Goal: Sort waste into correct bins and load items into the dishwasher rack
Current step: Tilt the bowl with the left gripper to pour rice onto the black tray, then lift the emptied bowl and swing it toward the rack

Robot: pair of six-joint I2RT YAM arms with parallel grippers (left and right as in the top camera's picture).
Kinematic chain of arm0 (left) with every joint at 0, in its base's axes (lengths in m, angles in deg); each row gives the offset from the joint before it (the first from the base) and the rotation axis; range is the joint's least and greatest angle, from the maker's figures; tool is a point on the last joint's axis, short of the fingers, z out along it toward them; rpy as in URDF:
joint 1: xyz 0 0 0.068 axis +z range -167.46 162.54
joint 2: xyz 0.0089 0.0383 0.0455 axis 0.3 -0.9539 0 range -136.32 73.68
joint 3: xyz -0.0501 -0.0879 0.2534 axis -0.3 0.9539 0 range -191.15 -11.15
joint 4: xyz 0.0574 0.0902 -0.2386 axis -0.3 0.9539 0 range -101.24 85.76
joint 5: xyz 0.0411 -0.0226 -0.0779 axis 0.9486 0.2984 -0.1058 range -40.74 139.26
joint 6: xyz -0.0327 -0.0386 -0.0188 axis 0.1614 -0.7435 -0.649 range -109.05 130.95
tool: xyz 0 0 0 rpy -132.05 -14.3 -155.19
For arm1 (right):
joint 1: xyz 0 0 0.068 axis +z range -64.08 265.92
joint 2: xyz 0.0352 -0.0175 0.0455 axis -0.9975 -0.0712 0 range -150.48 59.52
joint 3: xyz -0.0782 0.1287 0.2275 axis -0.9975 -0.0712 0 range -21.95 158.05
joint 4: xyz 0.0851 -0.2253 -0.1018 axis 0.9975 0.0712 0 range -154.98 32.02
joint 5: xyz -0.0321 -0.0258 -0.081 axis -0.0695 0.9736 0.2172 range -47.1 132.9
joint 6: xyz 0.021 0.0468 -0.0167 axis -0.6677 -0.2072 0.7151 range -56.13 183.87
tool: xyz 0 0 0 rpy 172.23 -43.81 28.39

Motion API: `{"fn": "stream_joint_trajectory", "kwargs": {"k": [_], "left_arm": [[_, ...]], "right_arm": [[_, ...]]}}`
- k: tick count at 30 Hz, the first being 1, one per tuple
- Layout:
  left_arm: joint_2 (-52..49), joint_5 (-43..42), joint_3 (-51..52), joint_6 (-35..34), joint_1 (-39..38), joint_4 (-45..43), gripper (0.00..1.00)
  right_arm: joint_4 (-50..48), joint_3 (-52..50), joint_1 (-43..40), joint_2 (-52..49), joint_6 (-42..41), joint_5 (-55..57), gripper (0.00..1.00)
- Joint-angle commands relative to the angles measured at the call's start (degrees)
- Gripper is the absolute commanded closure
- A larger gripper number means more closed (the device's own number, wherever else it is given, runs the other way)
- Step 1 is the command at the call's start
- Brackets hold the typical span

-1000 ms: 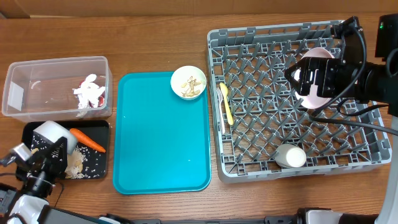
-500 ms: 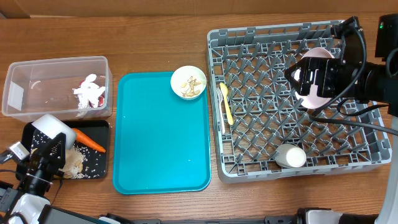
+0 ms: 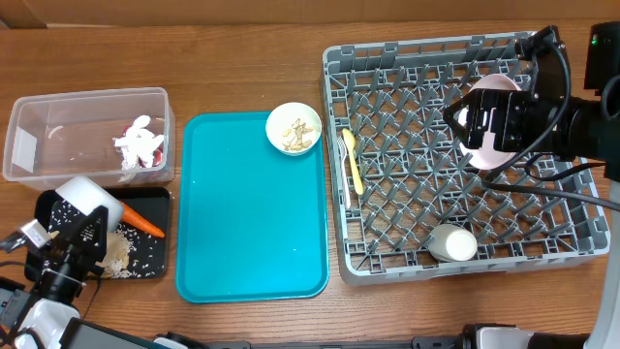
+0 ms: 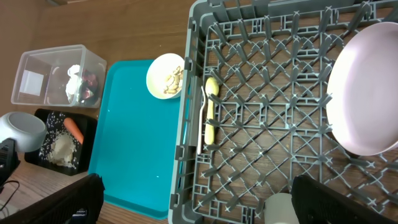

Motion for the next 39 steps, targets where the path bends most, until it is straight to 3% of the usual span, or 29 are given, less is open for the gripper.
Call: {"fn": "stream_joint_trajectory", "kwargs": {"k": [1, 7, 14, 17, 21, 30, 39], "left_arm": [[-0.46, -1.05, 0.81, -0.04, -1.88, -0.28, 0.96], [-0.2, 2.4, 0.15, -4.33, -8.04, -0.68, 0.96], [3.13, 3.13, 0.07, -6.73, -9.05, -1.09, 0.96], [6.36, 2.08, -0.55, -8.68, -9.99, -1.09, 0.96], [15.82, 2.23, -4.83, -12.07, -17.29, -2.56, 0.96], [17.16, 21.88, -8.63, -41.13, -41.66, -26.53, 0.96], [-0.81, 33.62, -9.42, -63.43, -66.53, -55.34, 0.96]], "right_arm": [[-0.31, 0.15, 0.26, 0.11, -0.02, 0.15, 0.0], [-0.28, 0.15, 0.26, 0.11, -0.02, 0.15, 0.0], [-0.28, 0.15, 0.26, 0.11, -0.02, 0.15, 0.0], [-0.31, 0.15, 0.26, 0.11, -0.02, 0.15, 0.0], [-0.28, 0.15, 0.26, 0.11, -0.02, 0.15, 0.0], [-0.28, 0.15, 0.26, 0.11, -0.02, 0.15, 0.0], [-0.31, 0.15, 0.26, 0.11, -0.02, 0.15, 0.0]]}}
